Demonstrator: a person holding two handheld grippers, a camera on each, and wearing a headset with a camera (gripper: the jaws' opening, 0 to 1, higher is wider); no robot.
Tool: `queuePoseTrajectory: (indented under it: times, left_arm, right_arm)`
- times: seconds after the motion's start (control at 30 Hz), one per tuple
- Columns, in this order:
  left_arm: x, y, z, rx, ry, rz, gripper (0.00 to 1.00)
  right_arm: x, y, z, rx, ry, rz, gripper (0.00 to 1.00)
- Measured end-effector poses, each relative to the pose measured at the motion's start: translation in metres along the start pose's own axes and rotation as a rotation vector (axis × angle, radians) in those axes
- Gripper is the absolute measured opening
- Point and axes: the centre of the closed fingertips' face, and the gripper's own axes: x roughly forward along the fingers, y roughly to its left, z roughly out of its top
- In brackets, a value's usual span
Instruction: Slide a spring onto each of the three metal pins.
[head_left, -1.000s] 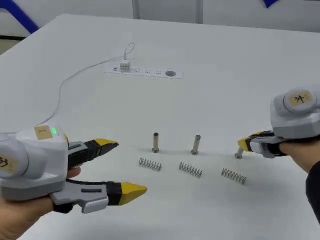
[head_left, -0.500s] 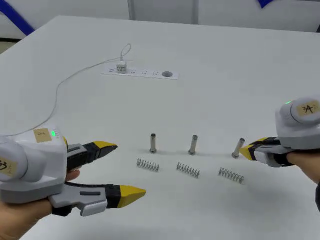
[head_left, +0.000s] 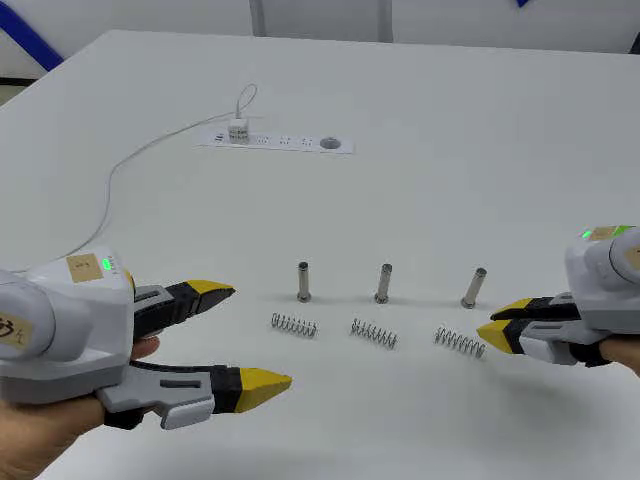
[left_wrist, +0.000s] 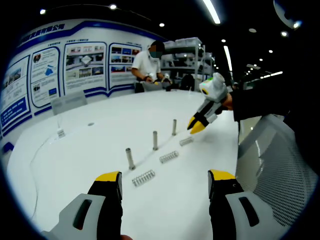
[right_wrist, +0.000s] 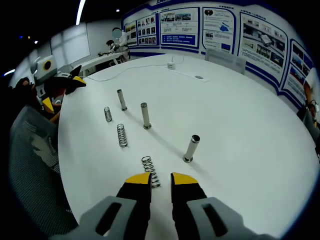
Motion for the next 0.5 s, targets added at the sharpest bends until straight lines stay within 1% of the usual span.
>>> queuePoseTrajectory:
  times: [0.07, 0.13, 0.2, 0.27, 0.4, 0.5]
  left_arm:
    - [0.0, 0.0, 0.0, 0.001, 0.002, 0.0, 0.71]
    - [0.0, 0.0, 0.0, 0.002, 0.003, 0.002, 0.71]
    - [-0.001, 0.0, 0.0, 0.003, 0.005, 0.002, 0.71]
    - [-0.001, -0.001, 0.0, 0.003, 0.008, 0.003, 0.71]
    - [-0.002, -0.002, 0.0, 0.005, 0.012, 0.003, 0.71]
    - [-0.002, -0.002, -0.001, 0.005, 0.016, 0.002, 0.71]
  right_arm:
    - [0.002, 0.005, -0.001, -0.02, 0.006, 0.025, 0.16]
    - [0.005, 0.007, -0.004, -0.042, 0.022, 0.035, 0.16]
    - [0.008, 0.005, -0.009, -0.053, 0.033, 0.04, 0.16]
    - [0.009, 0.007, -0.01, -0.058, 0.04, 0.05, 0.16]
    - [0.013, 0.009, -0.016, -0.091, 0.066, 0.073, 0.16]
    - [0.016, 0.008, -0.019, -0.103, 0.08, 0.082, 0.16]
